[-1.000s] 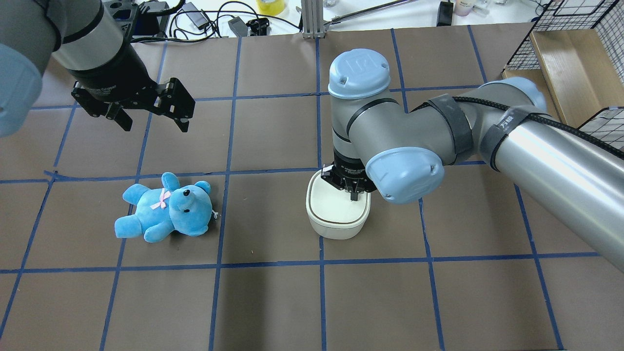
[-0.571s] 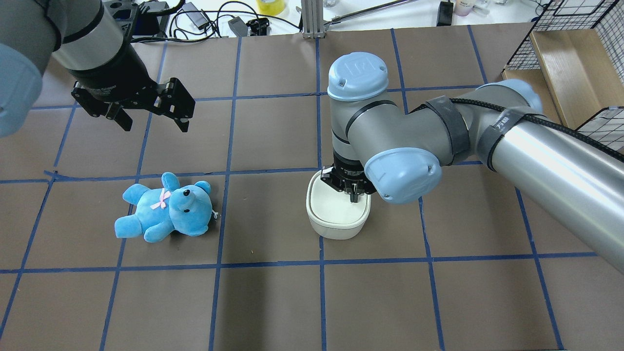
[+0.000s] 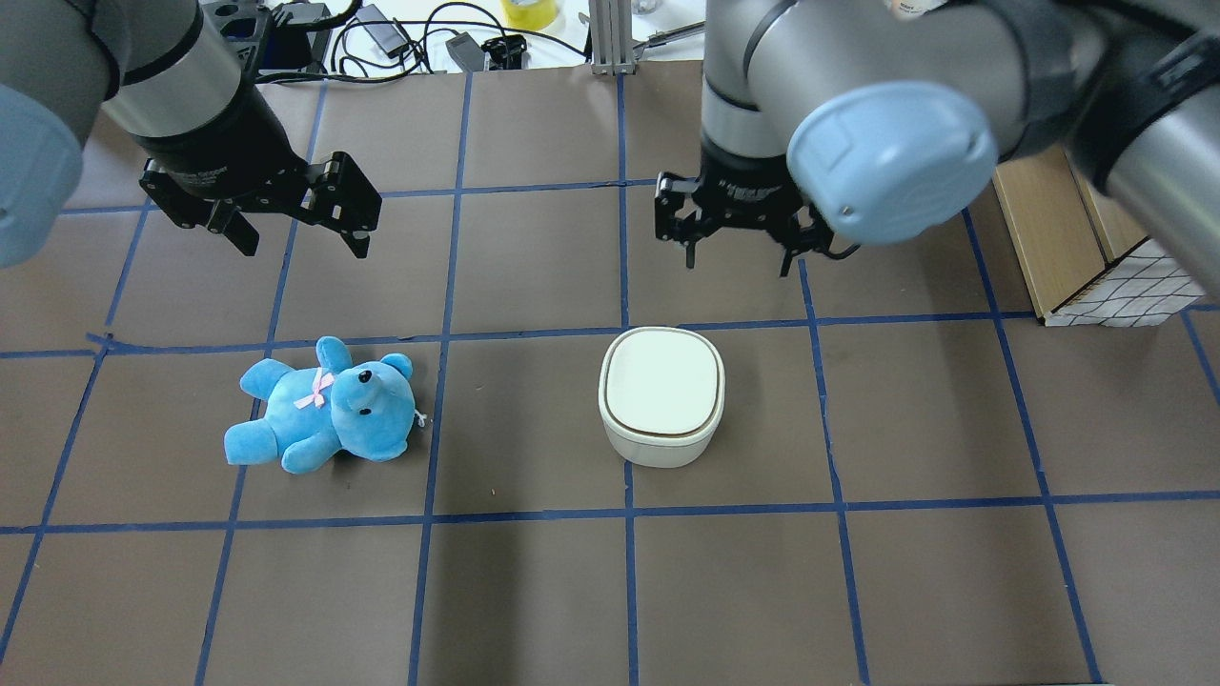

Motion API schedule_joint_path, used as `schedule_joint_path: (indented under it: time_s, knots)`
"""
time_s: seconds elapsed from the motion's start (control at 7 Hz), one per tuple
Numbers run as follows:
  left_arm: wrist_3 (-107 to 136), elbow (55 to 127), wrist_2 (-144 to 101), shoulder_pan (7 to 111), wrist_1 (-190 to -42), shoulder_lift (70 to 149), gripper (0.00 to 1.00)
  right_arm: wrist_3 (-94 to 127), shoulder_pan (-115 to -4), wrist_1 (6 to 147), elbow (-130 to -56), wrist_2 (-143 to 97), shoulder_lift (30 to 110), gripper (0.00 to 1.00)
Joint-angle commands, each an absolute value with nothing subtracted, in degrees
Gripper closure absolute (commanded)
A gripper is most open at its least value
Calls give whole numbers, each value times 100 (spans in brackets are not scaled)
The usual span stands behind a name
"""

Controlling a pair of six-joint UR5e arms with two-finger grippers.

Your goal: Open trash can with right arm

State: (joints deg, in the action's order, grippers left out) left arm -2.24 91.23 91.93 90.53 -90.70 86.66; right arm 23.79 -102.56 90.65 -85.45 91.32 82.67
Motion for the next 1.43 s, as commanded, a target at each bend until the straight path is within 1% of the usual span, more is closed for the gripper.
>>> schedule_joint_path:
  time_s: [0.0,0.14,0.71,1.29]
  knots:
    - [-229,9123,9193,9053,-9070,8666,0,1585,-9486,8491,-7789,9141,8279,0]
    - [-229,9123,9193,9053,-9070,8666,0,1443,-9449,8551,-7700,9141,8288,0]
    - [-229,9123,9193,9053,-9070,8666,0,1371,-9615,8858,-7778,9132,8323,0]
    - [-229,9123,9193,9053,-9070,8666,0,1362,-9633,8868,-7778,9141,8314,0]
